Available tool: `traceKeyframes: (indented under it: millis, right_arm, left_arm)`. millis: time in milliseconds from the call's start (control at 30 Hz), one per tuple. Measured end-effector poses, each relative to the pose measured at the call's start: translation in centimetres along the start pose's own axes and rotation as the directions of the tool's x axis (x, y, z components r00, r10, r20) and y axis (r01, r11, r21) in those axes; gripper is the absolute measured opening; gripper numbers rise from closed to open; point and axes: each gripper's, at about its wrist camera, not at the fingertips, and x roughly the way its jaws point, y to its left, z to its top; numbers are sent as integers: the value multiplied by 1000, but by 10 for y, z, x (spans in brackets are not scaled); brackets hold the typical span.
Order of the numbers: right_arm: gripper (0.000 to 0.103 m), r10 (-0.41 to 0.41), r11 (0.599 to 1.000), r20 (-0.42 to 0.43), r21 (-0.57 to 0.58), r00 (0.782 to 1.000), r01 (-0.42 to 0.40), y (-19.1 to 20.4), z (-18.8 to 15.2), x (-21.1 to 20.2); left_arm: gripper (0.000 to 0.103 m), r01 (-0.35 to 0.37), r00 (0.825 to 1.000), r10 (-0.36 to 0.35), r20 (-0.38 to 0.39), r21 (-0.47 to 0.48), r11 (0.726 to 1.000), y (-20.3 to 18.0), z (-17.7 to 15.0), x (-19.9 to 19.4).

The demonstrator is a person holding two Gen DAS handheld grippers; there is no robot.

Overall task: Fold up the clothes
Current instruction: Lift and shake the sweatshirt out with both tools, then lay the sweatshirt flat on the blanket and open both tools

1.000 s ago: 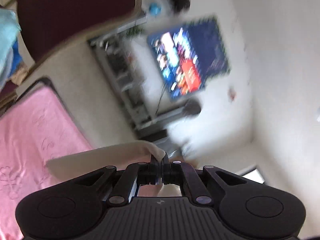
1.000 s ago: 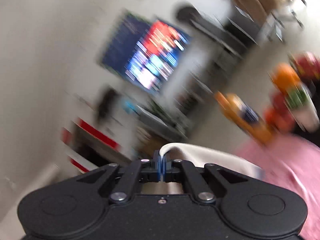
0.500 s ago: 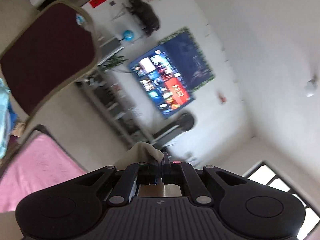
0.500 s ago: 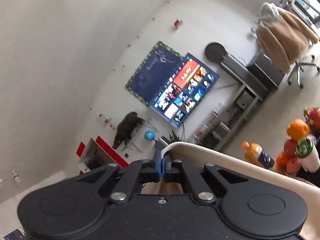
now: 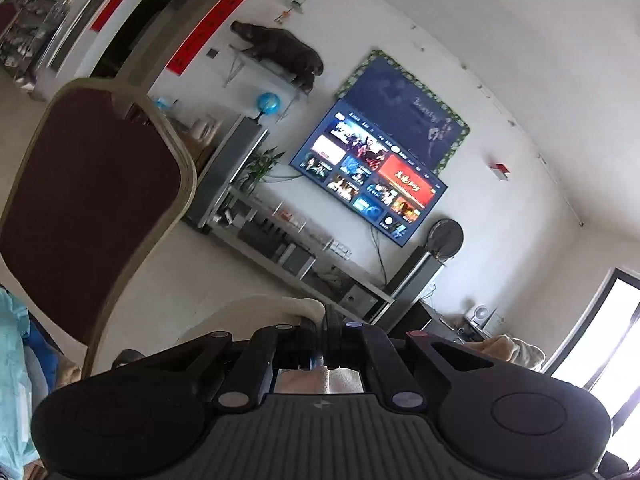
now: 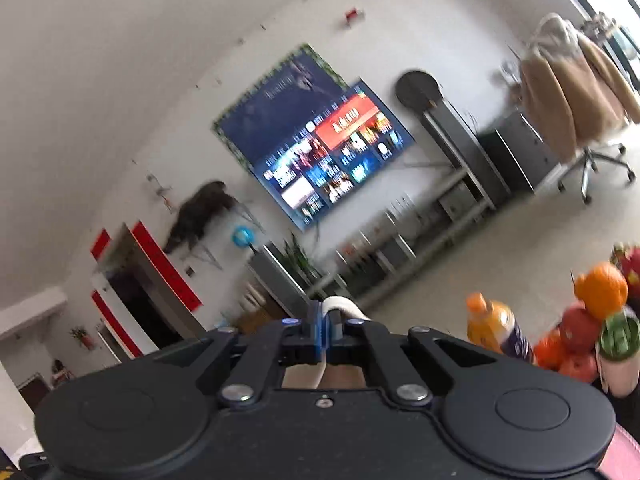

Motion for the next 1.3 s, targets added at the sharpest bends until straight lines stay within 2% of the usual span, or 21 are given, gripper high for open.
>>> traceKeyframes:
  millis: [100, 133, 233, 267, 333, 433, 467, 500, 567, 700, 733, 833, 867, 933, 1033, 1133, 1200, 1233, 1300]
  right_arm:
    - [2, -12, 1000, -52, -3, 999, 12, -30, -17, -3]
    - [2, -37, 999, -91, 2, 995, 37, -45, -34, 0]
    - [2, -134, 990, -234, 16, 963, 141, -96, -96, 13]
    - [2, -164, 984, -281, 17, 946, 176, -113, -117, 18]
    - [2, -222, 969, -373, 15, 901, 245, -147, -159, 27]
    - [2, -301, 936, -497, 10, 814, 352, -195, -222, 36]
    - [2, -315, 929, -517, 7, 796, 371, -202, -233, 35]
    - [2, -324, 924, -527, 3, 786, 382, -205, -240, 33]
    - [2, -341, 915, -546, -6, 765, 404, -210, -252, 28]
    - [2, -375, 895, -584, -25, 720, 446, -221, -278, 18]
    - [2, -383, 889, -593, -30, 708, 456, -224, -284, 16]
    - [2, -384, 888, -598, -30, 704, 458, -224, -286, 18]
    - [2, -377, 890, -593, -20, 712, 455, -223, -281, 19]
    - [2, -356, 897, -576, 10, 736, 442, -221, -270, 20]
    - [2, -327, 910, -545, 39, 772, 413, -209, -247, 17]
    - [2, -328, 921, -516, 14, 792, 390, -188, -225, 14]
    - [2, -340, 923, -501, -17, 796, 383, -179, -218, 6]
    - [2, -347, 924, -494, -34, 797, 381, -175, -215, 1]
    - [2, -371, 916, -509, -62, 776, 397, -180, -223, -2]
  left_arm:
    - [1, -30, 998, 30, -61, -3, 1000, 29, -42, 3]
    - [1, -47, 995, 47, -88, -6, 999, 41, -59, 6]
    - [1, -154, 966, 141, -214, -46, 987, 95, -132, 19]
    - [1, -191, 951, 171, -257, -56, 980, 113, -156, 23]
    - [1, -281, 908, 239, -345, -76, 957, 150, -201, 37]
    - [1, -412, 819, 326, -472, -88, 907, 204, -268, 57]
    - [1, -440, 791, 349, -502, -71, 895, 217, -283, 61]
    - [1, -457, 774, 362, -519, -63, 887, 221, -292, 62]
    - [1, -479, 753, 387, -533, -40, 877, 227, -298, 67]
    - [1, -443, 785, 394, -478, 11, 896, 212, -288, 61]
    - [1, -442, 786, 398, -473, 20, 897, 212, -289, 58]
    - [1, -438, 786, 396, -475, 25, 899, 213, -290, 62]
    - [1, -435, 789, 393, -473, 22, 900, 212, -287, 64]
    - [1, -415, 811, 365, -457, -11, 910, 205, -290, 72]
    - [1, -381, 849, 335, -409, -34, 924, 189, -272, 52]
    - [1, -352, 876, 314, -366, -41, 935, 174, -255, 32]
    - [1, -342, 881, 310, -356, -29, 939, 167, -252, 22]
    - [1, -353, 872, 324, -367, -12, 936, 167, -256, 21]
    - [1, -372, 852, 351, -388, 23, 928, 166, -266, 18]
